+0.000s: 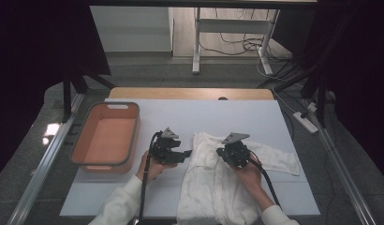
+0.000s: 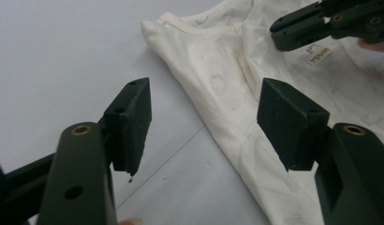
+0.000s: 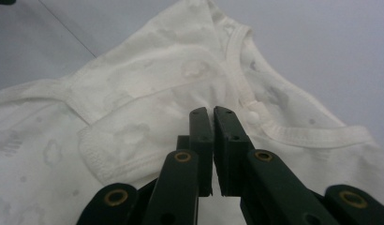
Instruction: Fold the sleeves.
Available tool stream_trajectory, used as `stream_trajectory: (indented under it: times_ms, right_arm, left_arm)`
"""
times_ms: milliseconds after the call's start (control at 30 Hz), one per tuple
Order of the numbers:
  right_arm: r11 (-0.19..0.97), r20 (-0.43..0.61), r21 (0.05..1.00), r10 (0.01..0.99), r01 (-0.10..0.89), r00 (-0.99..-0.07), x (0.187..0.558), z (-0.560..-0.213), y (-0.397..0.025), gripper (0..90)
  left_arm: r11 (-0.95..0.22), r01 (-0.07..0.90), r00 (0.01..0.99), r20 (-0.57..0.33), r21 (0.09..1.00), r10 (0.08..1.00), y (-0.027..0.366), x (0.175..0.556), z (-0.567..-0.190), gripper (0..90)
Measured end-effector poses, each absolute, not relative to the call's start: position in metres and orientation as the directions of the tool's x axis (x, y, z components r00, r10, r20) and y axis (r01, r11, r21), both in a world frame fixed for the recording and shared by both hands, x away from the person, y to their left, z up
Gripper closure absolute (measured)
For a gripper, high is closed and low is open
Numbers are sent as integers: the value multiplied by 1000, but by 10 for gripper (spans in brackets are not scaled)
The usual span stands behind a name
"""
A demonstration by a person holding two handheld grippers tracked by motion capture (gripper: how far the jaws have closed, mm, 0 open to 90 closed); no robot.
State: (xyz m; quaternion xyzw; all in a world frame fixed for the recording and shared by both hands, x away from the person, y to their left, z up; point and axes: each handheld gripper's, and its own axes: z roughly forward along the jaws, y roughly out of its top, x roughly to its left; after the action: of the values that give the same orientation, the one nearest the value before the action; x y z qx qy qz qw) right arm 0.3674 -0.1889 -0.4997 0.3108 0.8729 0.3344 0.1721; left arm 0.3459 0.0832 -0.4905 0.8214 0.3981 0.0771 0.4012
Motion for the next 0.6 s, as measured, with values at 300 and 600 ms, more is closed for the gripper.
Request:
stream_trajectory:
  times_ms: [300, 600]
  right_arm:
    - [556, -90, 695, 696, 456, -712, 369, -486, -206, 859]
    - [569, -113, 646, 730, 508, -674, 373, -483, -225, 857]
  left_arm:
    - [-357, 592, 670, -195, 723, 716, 85, 346, -489, 360]
    - [-351, 600, 664, -203, 719, 719, 88, 347, -489, 360]
